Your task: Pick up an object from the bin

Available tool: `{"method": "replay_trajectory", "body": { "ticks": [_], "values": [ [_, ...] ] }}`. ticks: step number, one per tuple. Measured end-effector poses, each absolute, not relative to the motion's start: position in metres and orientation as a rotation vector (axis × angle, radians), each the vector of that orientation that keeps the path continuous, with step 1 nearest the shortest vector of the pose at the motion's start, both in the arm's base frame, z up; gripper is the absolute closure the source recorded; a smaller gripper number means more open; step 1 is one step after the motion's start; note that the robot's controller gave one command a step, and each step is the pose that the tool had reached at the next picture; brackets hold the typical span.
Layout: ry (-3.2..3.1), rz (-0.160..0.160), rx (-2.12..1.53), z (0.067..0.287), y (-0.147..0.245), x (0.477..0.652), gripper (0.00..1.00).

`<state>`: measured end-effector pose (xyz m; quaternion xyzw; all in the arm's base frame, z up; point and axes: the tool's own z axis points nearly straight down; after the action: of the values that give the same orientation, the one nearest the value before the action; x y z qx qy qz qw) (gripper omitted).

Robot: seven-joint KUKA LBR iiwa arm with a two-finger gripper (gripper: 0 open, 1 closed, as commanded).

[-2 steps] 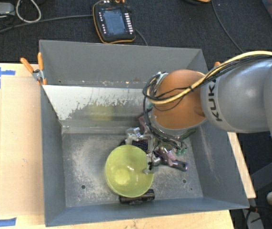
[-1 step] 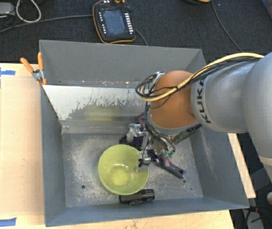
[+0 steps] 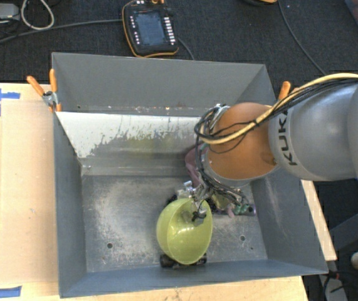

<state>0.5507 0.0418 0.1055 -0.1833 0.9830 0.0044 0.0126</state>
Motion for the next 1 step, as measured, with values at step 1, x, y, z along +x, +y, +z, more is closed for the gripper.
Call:
{"method": "replay_trajectory", "body": {
  "ticks": [1],
  "values": [
    [3.075, 0.006, -0.574, 0.1005, 0.0386, 0.5473, 0.00]
  ]
}}
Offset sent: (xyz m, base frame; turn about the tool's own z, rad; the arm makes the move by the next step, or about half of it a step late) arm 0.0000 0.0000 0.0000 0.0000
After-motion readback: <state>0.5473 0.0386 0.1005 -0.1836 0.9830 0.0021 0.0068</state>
